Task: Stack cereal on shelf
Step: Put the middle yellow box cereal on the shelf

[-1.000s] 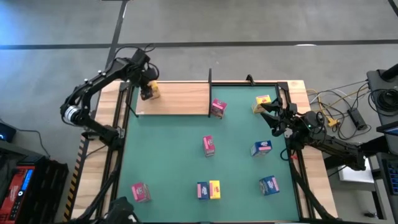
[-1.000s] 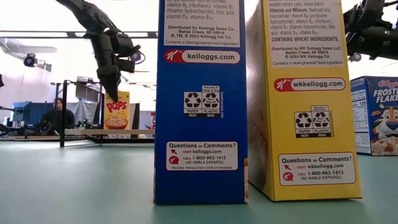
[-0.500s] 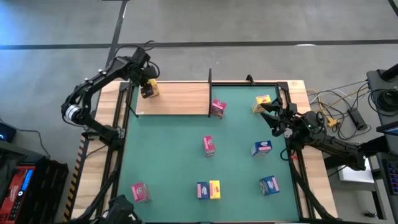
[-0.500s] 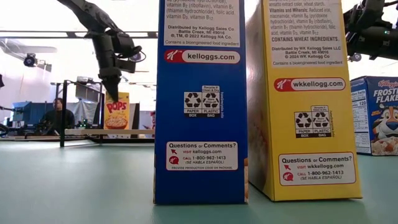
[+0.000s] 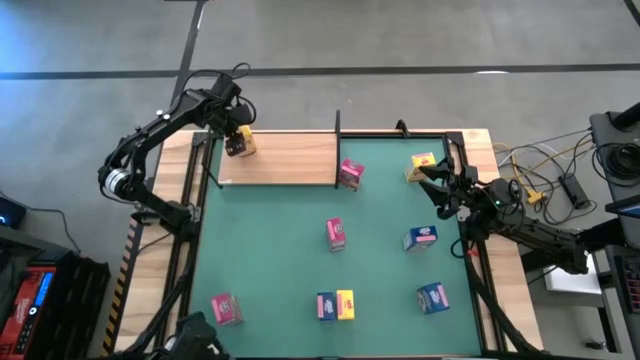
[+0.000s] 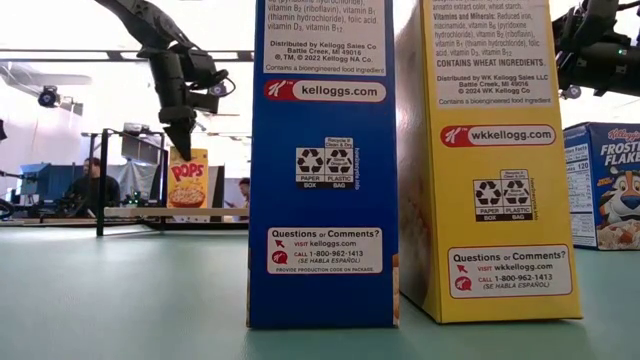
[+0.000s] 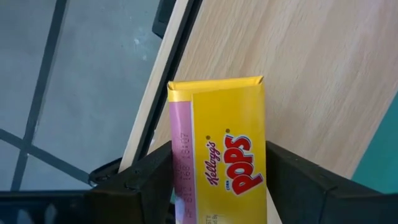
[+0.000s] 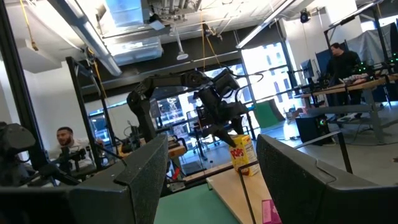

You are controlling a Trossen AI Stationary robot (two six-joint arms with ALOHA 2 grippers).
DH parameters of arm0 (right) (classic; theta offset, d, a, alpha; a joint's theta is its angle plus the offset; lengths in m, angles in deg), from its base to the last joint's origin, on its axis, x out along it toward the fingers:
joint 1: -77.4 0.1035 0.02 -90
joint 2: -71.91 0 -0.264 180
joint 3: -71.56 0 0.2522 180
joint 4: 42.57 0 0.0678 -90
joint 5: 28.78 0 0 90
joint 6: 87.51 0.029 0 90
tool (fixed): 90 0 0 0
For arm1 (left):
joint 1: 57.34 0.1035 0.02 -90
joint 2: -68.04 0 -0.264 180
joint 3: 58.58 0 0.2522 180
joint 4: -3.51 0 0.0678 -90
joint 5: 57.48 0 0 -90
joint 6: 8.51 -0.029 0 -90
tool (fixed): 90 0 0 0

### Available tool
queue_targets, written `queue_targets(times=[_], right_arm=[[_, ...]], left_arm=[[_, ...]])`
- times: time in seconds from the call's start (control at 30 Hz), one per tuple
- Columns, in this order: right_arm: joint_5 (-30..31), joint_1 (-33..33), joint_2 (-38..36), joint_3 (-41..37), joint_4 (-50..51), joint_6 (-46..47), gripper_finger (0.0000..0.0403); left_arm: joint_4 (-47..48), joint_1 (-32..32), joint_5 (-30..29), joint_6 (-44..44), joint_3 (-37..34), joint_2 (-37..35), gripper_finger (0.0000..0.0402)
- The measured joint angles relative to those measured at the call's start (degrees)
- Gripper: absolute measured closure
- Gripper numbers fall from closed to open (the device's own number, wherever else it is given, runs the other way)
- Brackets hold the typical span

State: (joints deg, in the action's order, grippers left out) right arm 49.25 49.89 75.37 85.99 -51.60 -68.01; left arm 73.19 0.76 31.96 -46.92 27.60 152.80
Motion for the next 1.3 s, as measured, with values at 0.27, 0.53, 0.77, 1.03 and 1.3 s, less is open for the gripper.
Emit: queue_targets(times=[0.27,0.53,0.77,1.03,1.3], right_arm=[[0.00,0.00,0.00,0.00,-0.02,0.00,0.0167],[0.00,0.00,0.01,0.00,-0.02,0.00,0.0167],[0.00,0.00,0.00,0.00,-0.02,0.00,0.0167],[0.00,0.00,0.00,0.00,-0.02,0.00,0.0167],[-0.02,0.00,0.02,0.00,-0.02,0.00,0.0167]], left_arm=[[-1.47,-1.15,0.02,0.01,-0.07,0.09,0.0196],[-4.66,-1.68,-1.50,-0.50,-0.09,0.09,0.0196],[-6.44,-1.65,-1.99,-2.23,-0.11,0.11,0.0196],[-6.71,-1.65,-2.58,-2.16,-0.15,0.13,0.0196],[-7.49,-1.65,-2.58,-1.52,-0.17,0.13,0.0196]])
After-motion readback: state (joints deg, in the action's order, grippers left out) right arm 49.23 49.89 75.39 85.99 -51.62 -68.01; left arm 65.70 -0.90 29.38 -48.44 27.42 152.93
